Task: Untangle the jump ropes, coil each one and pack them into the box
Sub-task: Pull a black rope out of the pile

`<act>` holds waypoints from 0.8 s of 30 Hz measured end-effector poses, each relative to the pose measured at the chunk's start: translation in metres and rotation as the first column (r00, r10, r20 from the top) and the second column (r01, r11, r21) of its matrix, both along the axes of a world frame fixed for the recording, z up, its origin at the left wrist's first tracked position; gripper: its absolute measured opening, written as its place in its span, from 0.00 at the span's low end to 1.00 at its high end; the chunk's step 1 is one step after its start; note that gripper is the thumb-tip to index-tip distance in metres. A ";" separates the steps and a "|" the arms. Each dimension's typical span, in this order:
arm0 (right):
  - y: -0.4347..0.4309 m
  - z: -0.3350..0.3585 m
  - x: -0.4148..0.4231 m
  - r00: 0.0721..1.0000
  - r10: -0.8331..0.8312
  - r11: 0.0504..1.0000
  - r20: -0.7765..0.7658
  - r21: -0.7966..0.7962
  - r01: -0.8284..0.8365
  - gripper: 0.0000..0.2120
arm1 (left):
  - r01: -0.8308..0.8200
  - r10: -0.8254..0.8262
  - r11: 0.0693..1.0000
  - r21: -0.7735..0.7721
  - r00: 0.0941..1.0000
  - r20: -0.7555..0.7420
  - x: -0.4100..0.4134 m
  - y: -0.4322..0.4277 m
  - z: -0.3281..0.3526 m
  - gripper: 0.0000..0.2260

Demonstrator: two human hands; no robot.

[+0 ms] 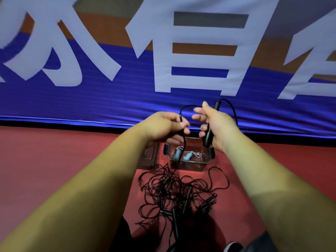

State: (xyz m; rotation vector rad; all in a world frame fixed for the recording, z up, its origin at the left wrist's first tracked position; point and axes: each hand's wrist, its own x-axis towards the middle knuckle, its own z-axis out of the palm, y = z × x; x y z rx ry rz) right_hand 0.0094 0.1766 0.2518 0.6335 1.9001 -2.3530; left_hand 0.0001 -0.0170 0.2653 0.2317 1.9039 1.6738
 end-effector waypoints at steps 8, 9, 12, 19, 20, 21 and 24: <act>-0.014 -0.001 0.032 0.783 0.583 0.793 0.218 0.062 -0.607 0.12 | -0.421 0.400 0.821 0.385 0.906 0.139 -0.012 -0.004 0.013 0.03; -0.016 0.001 0.034 0.773 0.605 0.778 0.191 0.066 -0.625 0.11 | -0.471 0.441 0.781 0.409 0.881 0.171 -0.014 -0.004 0.012 0.03; -0.022 0.011 0.037 0.817 0.574 0.817 0.056 0.031 -0.576 0.10 | -0.562 0.508 0.706 0.431 0.826 0.246 -0.020 -0.003 0.011 0.10; -0.022 0.036 0.029 0.973 0.162 0.932 -0.163 -0.299 -0.206 0.11 | -0.194 0.188 0.979 0.056 0.978 0.093 -0.005 0.006 0.003 0.13; -0.019 0.037 0.026 0.981 0.103 0.926 -0.161 -0.345 -0.154 0.10 | -0.130 0.127 0.991 0.023 0.988 0.085 -0.002 0.008 0.002 0.15; -0.017 0.037 0.024 0.986 0.055 0.921 -0.160 -0.373 -0.112 0.10 | -0.054 0.054 0.999 -0.001 0.994 0.095 0.001 0.009 0.000 0.16; -0.011 0.034 0.018 0.986 -0.026 0.915 -0.163 -0.401 -0.042 0.10 | 0.258 -0.250 0.962 -0.085 0.964 0.090 0.009 0.009 -0.007 0.13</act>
